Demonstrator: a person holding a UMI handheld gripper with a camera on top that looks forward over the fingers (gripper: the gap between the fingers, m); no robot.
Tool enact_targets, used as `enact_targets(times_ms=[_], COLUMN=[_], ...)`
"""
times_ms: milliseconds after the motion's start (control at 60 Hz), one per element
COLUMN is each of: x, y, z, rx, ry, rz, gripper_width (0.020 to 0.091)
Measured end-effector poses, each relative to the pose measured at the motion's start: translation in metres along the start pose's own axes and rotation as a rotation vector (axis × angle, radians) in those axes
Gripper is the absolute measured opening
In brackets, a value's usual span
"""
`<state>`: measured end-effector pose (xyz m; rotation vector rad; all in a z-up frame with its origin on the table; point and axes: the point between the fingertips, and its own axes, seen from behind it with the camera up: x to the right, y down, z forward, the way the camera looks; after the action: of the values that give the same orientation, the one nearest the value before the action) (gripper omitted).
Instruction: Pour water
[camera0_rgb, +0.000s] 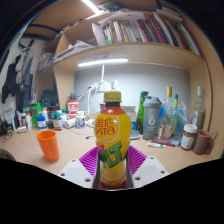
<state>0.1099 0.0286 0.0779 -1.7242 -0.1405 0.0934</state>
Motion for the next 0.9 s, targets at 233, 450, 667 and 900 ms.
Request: enact_targets(times_ms=[233, 450, 667, 900], x=[0.007, 0.022, 0.015, -0.023], y=[0.002, 0.029, 0.028, 0.025], z=[-0.007, -0.034, -0.111, -0.208], rx=[-0.001, -0.086, -0.086, -0.049], ry=[0.015, 0.079, 0.126, 0.125], rz=[0.018, 0.042, 0.059, 0.072], gripper_width=[0.0565, 0.0851, 0.0845, 0.0842])
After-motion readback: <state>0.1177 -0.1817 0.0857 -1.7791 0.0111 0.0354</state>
